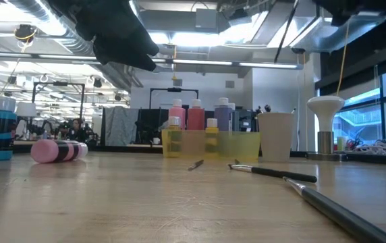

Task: Pick & Place Paint Supplies
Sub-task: Put the silver paint brush into the white cup

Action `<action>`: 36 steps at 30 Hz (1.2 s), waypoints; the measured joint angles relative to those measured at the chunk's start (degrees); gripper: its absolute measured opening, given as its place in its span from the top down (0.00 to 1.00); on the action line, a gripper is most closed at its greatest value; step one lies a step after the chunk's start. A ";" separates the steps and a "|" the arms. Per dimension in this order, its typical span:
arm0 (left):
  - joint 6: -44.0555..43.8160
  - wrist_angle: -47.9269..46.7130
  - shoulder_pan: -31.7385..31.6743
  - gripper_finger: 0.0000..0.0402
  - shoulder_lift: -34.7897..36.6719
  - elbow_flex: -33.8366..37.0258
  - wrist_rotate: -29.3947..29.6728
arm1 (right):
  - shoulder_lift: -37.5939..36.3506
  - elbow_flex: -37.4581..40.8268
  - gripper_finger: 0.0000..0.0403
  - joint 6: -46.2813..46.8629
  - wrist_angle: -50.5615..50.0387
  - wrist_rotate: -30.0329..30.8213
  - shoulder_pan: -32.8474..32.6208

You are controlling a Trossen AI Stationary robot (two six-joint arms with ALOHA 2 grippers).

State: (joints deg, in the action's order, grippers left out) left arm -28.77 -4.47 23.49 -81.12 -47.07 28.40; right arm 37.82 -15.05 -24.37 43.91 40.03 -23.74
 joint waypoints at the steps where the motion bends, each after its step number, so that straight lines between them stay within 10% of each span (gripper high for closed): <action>1: 0.00 0.00 -0.02 0.47 0.00 0.00 0.00 | 0.02 0.00 1.00 0.94 -0.61 2.60 1.28; 22: 0.00 0.00 -0.02 0.47 0.00 0.00 0.02 | 11.70 0.02 1.00 26.02 -10.52 6.28 23.74; 36: 0.00 0.00 -0.01 0.47 0.00 0.00 0.02 | 20.01 0.02 0.98 33.18 -8.61 1.53 27.18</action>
State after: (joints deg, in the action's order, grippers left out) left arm -28.77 -4.47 23.47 -81.12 -47.07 28.42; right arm 57.83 -15.03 8.81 35.30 41.56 3.44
